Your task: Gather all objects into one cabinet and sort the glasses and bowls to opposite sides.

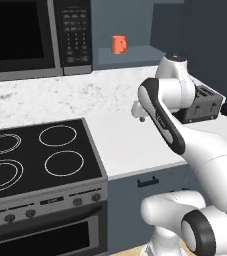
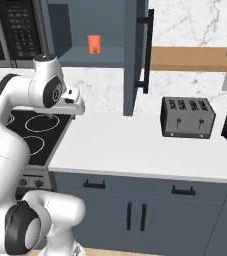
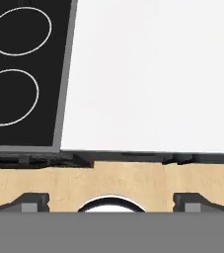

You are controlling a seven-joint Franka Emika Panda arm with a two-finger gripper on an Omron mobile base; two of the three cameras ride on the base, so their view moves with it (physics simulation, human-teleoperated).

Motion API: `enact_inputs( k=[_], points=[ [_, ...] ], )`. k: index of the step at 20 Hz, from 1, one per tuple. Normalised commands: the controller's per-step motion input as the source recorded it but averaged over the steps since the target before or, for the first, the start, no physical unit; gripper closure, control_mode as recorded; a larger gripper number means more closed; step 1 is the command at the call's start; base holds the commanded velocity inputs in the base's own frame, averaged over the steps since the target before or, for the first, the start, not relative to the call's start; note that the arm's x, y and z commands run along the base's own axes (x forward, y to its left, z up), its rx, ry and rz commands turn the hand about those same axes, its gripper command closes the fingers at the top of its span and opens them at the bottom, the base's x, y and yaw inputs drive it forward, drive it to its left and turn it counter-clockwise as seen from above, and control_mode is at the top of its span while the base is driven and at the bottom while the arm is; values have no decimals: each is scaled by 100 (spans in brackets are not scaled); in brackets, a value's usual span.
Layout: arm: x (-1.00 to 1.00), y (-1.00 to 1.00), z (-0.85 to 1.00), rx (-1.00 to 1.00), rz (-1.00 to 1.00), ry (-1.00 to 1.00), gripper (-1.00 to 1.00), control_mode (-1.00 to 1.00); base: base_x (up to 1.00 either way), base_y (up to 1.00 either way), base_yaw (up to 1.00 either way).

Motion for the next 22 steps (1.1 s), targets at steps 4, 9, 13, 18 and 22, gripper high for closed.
enact_inputs(
  k=[4,9,13,18,22],
  points=[
    [0,0,0,0,0,0,-100,100,54,33,-5],
    [0,0,0,0,0,0,-100,100,83,23,1],
    [0,0,0,0,0,0,-100,100,99,-1,5],
    [0,0,0,0,0,0,-100,100,60,-21,0],
    [0,0,0,0,0,0,-100,100,36,-5,0]
  ],
)
